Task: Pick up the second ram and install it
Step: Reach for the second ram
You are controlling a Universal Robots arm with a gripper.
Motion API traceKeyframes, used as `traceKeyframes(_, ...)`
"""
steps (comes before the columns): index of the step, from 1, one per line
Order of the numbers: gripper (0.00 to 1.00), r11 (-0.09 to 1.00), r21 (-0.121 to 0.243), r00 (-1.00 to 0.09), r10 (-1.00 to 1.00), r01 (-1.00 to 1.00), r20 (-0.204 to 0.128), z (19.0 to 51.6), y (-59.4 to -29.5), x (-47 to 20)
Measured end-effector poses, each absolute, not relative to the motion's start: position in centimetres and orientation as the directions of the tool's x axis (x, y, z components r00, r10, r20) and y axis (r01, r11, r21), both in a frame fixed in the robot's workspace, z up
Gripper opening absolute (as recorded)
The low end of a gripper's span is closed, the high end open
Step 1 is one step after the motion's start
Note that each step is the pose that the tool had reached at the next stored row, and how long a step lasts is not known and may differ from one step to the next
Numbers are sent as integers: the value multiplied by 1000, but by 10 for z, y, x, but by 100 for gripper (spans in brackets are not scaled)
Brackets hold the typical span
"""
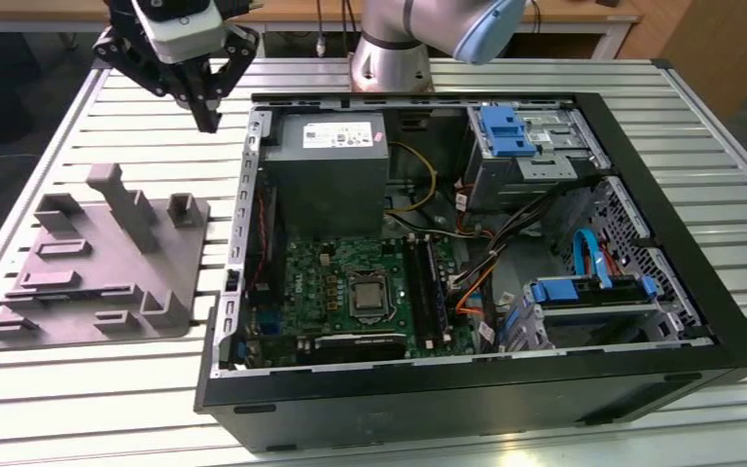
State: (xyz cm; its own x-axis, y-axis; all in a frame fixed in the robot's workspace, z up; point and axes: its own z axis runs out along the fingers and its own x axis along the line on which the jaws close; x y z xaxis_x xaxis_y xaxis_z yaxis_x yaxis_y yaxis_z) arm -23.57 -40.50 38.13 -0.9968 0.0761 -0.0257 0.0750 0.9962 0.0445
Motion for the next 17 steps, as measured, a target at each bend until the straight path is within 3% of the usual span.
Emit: traceKeyframes(17, 10, 996, 44, -997, 76, 75, -26, 371, -435, -289)
